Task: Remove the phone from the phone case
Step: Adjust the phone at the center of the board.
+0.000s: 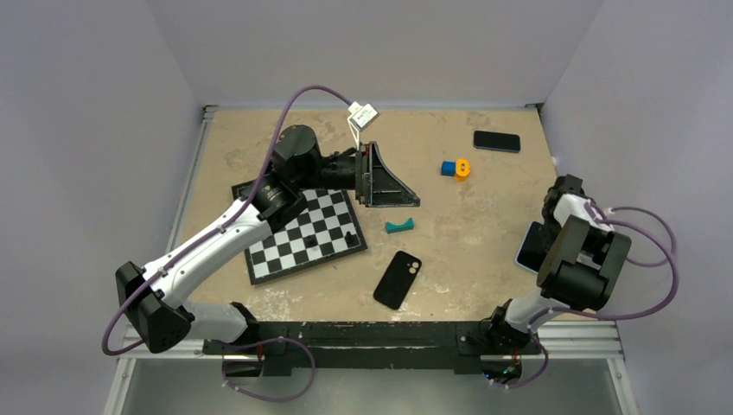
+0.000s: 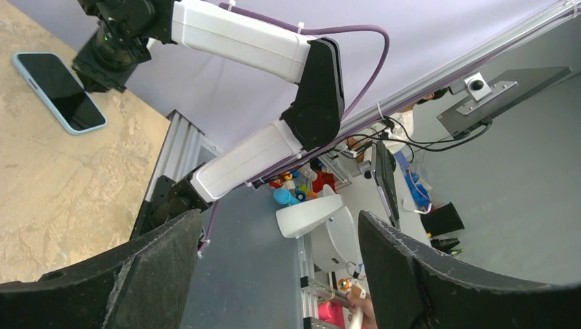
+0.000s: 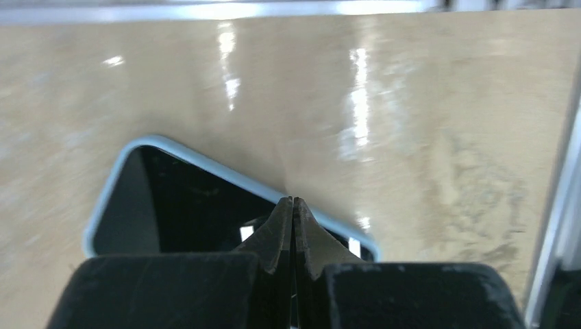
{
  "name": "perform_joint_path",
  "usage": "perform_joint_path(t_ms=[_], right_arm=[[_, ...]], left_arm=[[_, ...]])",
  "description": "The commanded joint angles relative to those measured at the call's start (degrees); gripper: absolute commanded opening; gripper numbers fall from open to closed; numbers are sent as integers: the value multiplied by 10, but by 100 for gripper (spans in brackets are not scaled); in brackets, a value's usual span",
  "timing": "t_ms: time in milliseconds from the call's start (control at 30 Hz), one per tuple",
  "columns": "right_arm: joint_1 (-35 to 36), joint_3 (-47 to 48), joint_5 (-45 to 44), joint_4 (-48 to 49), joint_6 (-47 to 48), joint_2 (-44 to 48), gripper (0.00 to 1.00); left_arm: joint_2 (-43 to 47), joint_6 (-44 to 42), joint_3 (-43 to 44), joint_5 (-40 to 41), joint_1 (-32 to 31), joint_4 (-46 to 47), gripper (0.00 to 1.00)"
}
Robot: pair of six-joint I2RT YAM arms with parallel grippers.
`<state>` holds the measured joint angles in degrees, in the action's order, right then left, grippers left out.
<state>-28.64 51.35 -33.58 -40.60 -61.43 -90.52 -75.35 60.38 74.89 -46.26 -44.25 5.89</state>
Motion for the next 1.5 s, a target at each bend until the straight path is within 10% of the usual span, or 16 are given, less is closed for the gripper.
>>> perform_joint_path(t_ms=[0, 267, 433, 533, 1467], right_arm=[[57, 50, 57, 52, 25, 17, 0], [70, 18, 78, 162, 236, 171, 9], [68, -40, 141, 214, 380, 252, 80], [59, -39, 188, 196, 425, 250, 96], [-84, -26, 476, 202, 496, 32, 99]], left_arm=[[13, -6, 2, 0, 4, 19, 87], [39, -111, 8, 14, 11, -68, 88], [74, -244, 15, 66, 22, -184, 89], [91, -297, 13, 90, 33, -228, 91], [127, -295, -22, 36, 54, -216, 92]])
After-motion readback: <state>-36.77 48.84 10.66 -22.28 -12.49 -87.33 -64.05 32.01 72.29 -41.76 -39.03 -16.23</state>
